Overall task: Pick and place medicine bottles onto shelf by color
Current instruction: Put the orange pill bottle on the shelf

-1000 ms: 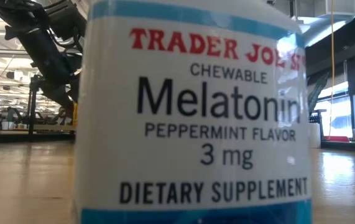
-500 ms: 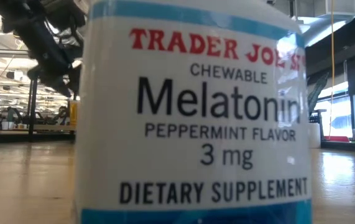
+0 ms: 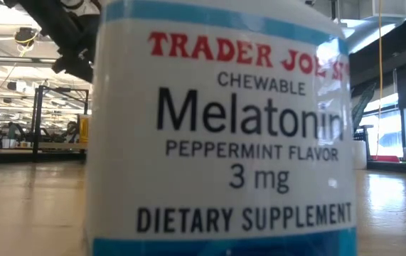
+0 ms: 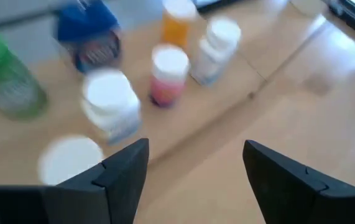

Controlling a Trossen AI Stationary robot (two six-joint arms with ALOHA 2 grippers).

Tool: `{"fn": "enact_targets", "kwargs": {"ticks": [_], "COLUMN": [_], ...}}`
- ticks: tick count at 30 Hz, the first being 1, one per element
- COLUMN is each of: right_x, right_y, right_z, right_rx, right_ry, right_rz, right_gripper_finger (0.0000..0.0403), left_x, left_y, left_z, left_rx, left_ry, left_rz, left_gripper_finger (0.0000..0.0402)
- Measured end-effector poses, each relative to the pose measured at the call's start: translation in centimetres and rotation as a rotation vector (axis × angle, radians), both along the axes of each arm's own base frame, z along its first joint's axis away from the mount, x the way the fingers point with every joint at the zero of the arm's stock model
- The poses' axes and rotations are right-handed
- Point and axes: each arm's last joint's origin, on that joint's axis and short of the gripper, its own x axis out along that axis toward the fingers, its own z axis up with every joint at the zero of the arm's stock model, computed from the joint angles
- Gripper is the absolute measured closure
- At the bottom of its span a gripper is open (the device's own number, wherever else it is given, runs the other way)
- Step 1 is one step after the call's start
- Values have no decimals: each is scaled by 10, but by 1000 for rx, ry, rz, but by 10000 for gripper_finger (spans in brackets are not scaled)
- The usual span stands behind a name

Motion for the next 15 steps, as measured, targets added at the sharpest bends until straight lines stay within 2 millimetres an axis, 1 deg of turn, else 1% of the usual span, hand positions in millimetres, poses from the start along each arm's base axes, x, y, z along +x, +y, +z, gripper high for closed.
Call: {"fn": "enact_targets", "kwargs": {"ticks": [2, 4, 6, 9, 15], "right_x": [0, 0, 0, 0, 0], "right_y": [0, 0, 0, 0, 0], "right_z": [0, 0, 0, 0, 0], "right_rx": [0, 0, -1, -1, -1], "right_ry": [0, 0, 0, 0, -1], "right_rz": [0, 0, 0, 0, 1], "right_gripper_finger": [130, 130, 130, 130, 130], "left_x": [3, 2, 3, 5, 8], "left_y": [0, 0, 1, 2, 6], "left_z": [-10, -23, -31, -43, -56], "left_rx": [-51, -94, -114, -117, -72], "left_ry": [40, 120, 164, 211, 314], "left_rz": [-15, 2, 36, 65, 111], "left_gripper_finger": [146, 146, 146, 147, 147]}}
